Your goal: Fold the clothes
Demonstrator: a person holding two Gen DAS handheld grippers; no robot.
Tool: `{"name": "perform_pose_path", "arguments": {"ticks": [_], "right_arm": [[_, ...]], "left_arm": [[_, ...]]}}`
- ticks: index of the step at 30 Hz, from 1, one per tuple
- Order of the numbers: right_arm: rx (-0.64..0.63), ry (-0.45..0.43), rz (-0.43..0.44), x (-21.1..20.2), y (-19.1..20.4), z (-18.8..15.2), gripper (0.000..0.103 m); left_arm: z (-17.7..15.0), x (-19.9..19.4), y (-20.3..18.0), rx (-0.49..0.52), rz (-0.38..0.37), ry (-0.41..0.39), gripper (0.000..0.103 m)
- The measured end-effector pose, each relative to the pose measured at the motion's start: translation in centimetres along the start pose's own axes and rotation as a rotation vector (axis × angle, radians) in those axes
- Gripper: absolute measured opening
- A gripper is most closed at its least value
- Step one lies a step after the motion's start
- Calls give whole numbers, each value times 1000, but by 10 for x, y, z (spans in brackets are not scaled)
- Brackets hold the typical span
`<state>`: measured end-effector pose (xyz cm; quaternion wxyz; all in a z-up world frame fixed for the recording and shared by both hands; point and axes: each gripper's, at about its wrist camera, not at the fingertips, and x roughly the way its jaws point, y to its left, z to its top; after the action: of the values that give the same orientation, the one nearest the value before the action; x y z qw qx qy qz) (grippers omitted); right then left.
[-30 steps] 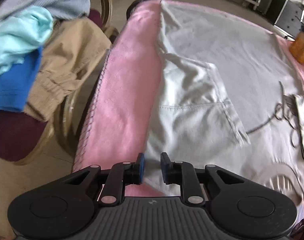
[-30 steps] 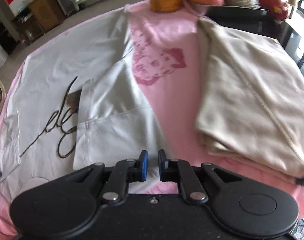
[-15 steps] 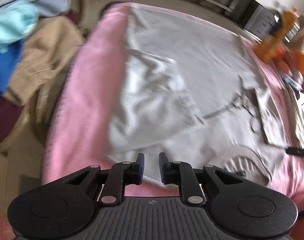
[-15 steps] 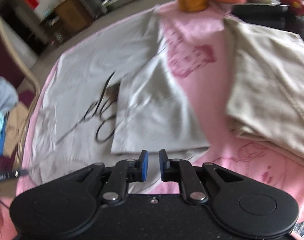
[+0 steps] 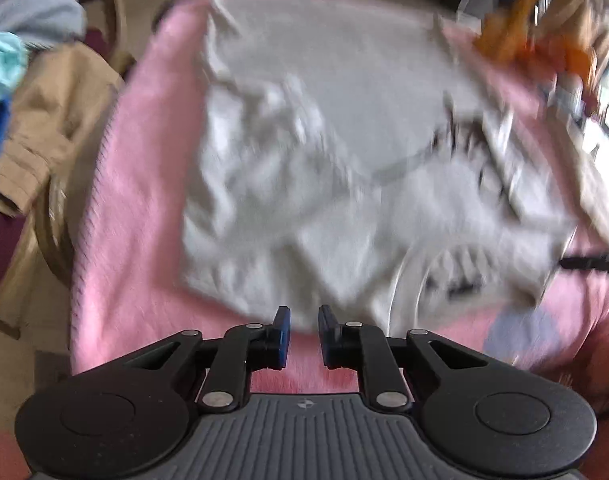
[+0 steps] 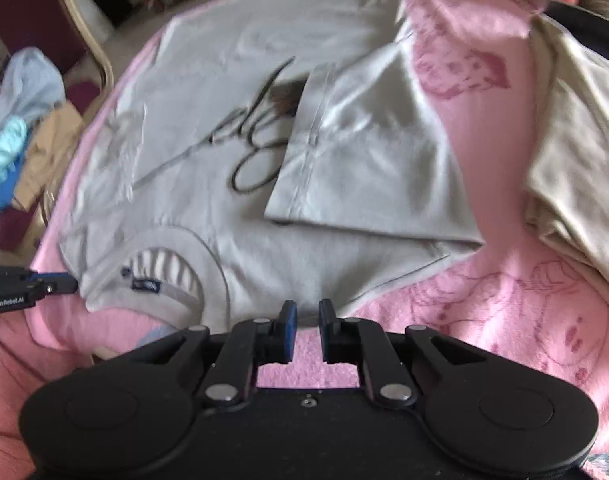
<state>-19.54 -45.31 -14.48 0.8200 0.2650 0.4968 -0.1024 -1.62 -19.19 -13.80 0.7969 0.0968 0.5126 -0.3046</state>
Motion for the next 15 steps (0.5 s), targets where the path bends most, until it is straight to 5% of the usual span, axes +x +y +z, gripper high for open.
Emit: {"name": "perform_pose_path", "arguments": {"ticks": [2, 4, 10, 15], "right_arm": [[31, -43, 12, -7, -7, 1, 12], [55, -61, -25, -5, -11, 6, 12], [81, -54, -97, -2, -17, 7, 11], [88, -30, -146, 0, -20, 3, 11]], "left_arm": [[5, -2, 10, -61, 12, -29, 16], [8, 10, 16, -98, 62, 22, 14], [4, 21, 10, -51, 178, 76, 22], [0, 1, 16, -79, 144, 23, 14]]}}
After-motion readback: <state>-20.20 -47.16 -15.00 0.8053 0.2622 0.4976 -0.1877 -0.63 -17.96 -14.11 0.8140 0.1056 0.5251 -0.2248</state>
